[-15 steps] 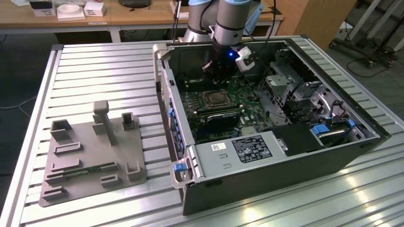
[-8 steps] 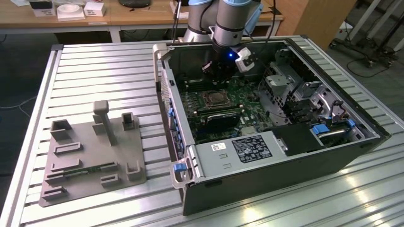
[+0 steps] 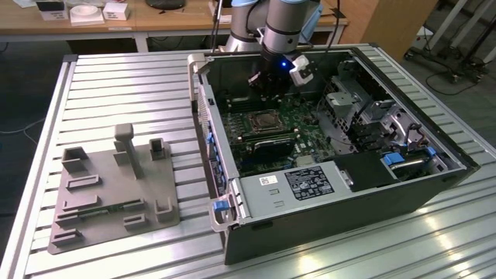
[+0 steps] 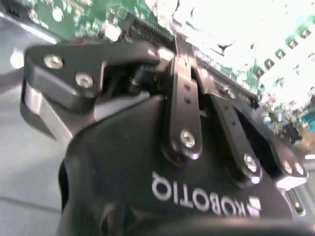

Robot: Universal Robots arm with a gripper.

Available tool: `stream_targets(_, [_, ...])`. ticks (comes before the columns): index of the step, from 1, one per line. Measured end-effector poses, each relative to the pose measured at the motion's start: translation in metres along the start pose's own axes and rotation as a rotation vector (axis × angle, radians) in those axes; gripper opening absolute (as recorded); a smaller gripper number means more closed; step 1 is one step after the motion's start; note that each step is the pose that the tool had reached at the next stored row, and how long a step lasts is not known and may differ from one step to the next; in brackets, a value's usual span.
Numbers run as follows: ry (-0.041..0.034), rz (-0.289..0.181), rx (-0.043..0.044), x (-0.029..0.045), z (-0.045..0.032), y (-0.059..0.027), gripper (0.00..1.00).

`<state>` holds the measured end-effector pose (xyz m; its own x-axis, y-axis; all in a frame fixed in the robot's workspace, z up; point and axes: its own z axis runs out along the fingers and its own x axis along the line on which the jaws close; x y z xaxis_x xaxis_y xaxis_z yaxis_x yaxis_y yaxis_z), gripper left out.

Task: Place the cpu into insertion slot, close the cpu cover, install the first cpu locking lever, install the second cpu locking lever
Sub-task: 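Install the first cpu locking lever, then install the second cpu locking lever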

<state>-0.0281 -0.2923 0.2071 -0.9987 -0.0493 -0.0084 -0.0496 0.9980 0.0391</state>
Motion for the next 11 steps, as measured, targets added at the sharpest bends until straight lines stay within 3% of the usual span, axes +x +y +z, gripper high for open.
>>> stream_targets(11, [0.0,0.0,-0.0008,-0.0005,-0.0009,-0.0081,0.1])
